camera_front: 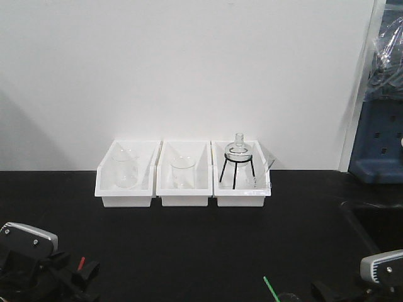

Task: Sort red and green spoons into left cabinet
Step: 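Lower both grippers toward the spoon handles in the two beakers, then close the left gripper on the red spoon, right on the green spoon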

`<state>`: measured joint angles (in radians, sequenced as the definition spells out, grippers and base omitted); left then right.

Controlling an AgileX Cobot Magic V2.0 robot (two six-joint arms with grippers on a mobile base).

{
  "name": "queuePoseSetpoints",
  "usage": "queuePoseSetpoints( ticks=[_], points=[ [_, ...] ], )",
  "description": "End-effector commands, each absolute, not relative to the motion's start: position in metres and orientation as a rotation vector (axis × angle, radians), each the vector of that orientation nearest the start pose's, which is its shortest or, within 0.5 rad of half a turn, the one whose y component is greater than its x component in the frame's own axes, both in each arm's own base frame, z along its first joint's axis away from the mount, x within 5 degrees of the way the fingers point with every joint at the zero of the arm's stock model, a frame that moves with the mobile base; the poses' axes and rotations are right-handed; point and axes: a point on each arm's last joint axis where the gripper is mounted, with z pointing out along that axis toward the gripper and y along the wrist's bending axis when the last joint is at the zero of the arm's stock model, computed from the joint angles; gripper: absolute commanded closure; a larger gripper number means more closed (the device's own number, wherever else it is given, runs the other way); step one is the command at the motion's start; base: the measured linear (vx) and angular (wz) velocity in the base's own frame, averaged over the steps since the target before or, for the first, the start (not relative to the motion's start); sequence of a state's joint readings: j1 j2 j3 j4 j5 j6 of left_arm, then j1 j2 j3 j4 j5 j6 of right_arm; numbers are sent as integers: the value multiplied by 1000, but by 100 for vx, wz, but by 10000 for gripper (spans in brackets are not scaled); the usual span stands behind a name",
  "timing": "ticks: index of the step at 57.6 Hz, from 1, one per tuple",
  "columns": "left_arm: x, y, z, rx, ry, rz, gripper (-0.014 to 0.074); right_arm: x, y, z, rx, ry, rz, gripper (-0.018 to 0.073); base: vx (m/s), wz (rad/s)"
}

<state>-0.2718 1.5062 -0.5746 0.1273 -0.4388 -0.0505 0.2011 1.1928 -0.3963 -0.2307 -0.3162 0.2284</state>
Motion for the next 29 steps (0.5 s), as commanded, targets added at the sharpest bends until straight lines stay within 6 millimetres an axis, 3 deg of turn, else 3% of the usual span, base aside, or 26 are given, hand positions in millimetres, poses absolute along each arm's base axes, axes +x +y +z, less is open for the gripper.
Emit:
queuePoseSetpoints(
  ticks=[1, 29],
  points=[
    [282, -87, 216, 349, 1816, -214, 99, 220, 53, 237, -233, 1835, 231, 20, 0, 0],
    [298, -83, 189, 258, 1804, -151, 101, 219, 52, 235, -232, 1857, 225, 20, 0, 0]
  ],
)
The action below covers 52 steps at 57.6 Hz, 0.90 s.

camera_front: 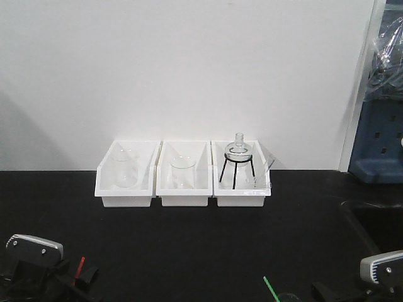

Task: Sort red and green spoons into left cabinet
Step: 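Close the left gripper on the red spoon, right on the green spoon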

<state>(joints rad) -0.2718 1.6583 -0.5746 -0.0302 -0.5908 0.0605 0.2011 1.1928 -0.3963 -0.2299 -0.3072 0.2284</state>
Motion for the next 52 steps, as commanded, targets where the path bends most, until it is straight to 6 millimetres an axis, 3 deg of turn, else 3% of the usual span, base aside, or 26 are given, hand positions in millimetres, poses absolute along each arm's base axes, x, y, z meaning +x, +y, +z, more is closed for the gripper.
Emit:
queuePoseSetpoints(
  ticks=[1, 27, 34, 52],
  points=[
    [299, -83, 188, 258, 1806, -151, 101, 219, 52, 235, -232, 1857, 225, 20, 0, 0],
    [304, -85, 180, 226, 1758, -179, 130, 219, 52, 235, -231, 1864, 223, 20, 0, 0],
    [304, -85, 180, 227, 1765, -179, 187, 219, 52, 234, -233, 1869, 221, 20, 0, 0],
    [304, -85, 180, 221, 1766, -183, 443, 219, 52, 233, -234, 1885, 216, 20, 0, 0]
  ],
)
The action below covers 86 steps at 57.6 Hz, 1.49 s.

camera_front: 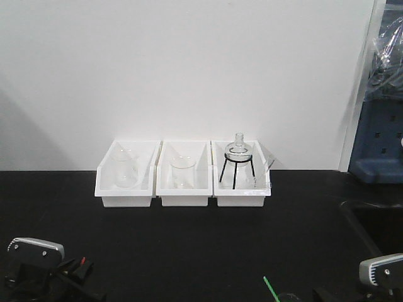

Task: Sort red and green spoons into left cabinet
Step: 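Close the left gripper on the red spoon, right on the green spoon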

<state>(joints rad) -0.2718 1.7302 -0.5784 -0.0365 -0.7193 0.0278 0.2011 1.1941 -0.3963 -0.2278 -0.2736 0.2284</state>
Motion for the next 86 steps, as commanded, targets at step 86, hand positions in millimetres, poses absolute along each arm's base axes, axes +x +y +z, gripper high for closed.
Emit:
queuePoseSetpoints(
  ticks=[86],
  points=[
    [304, -85, 180, 221, 1766, -183, 486, 297, 98, 191, -565, 1945, 484, 20, 0, 0]
  ],
)
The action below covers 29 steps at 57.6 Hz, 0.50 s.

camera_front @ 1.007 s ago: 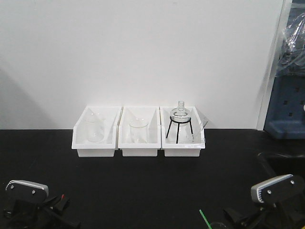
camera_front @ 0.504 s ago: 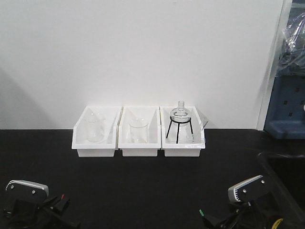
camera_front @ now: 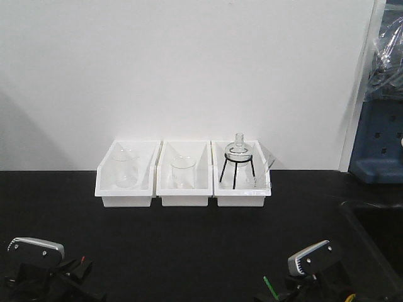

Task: Sort red and green spoons into left cabinet
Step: 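Close the left gripper on the red spoon, right on the green spoon, then lift both spoons up out of the beakers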

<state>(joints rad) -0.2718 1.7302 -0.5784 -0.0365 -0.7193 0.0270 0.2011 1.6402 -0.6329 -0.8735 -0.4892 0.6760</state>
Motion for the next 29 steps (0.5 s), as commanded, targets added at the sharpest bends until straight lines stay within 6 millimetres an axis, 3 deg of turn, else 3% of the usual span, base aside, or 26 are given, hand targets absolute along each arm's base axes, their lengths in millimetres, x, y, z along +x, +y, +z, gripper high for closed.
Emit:
queuePoseSetpoints(
  ticks=[1, 13, 29],
  points=[
    [304, -85, 180, 221, 1766, -183, 486, 299, 98, 192, -566, 1938, 482, 20, 0, 0],
    [304, -85, 180, 221, 1766, -183, 486, 317, 102, 192, -559, 1928, 485, 20, 0, 0],
    [304, -85, 180, 221, 1766, -183, 486, 317, 104, 179, -593, 1964, 503, 20, 0, 0]
  ],
)
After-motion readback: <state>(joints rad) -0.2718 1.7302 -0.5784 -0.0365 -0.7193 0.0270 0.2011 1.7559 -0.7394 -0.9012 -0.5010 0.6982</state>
